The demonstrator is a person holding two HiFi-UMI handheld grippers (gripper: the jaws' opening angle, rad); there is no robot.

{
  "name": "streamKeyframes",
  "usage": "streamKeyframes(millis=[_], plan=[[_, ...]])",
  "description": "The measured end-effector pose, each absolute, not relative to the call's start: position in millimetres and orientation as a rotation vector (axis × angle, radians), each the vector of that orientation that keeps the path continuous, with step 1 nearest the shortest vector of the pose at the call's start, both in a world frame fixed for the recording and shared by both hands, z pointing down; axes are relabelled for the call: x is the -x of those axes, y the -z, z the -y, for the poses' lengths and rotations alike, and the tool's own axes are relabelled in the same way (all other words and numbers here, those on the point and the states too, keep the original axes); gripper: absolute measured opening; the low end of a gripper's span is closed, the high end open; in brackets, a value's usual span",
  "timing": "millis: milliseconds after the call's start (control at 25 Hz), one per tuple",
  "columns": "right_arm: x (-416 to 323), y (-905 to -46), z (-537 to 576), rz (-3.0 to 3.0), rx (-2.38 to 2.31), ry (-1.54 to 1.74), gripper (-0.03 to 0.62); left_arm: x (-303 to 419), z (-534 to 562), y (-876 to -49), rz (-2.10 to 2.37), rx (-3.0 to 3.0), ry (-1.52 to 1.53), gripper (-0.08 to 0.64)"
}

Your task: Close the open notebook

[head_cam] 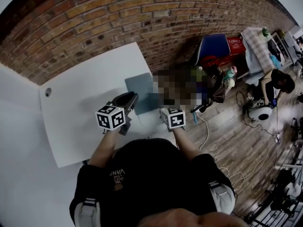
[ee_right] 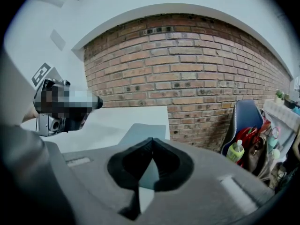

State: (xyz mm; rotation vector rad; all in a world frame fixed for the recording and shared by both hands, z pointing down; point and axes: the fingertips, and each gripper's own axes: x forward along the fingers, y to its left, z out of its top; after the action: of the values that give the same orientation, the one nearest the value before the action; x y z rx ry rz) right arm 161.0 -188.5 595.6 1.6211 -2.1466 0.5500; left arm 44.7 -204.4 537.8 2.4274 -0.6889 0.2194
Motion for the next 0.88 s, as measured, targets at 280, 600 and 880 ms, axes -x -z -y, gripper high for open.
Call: streamKeyframes(millis=[280,600,880], plan=[[-141.7,-566.2,187.8,2.19,-1.653,-0.502,-0.002,-14.7,206.7,-523.7,0.755,-2.459,-0.174,0.049],[-119.2,-530.4,173.4,2.245,-1.697,-0.454,-0.002,19.7,194.9,-507.0,0.821,-2.5,-0.163,0.028],[-101.6,-489.2,159.5,2.301,-1.752,-0.362,-0.002,49.4,178.6,-491.1,0.857,-2.528,-0.136,0.02]])
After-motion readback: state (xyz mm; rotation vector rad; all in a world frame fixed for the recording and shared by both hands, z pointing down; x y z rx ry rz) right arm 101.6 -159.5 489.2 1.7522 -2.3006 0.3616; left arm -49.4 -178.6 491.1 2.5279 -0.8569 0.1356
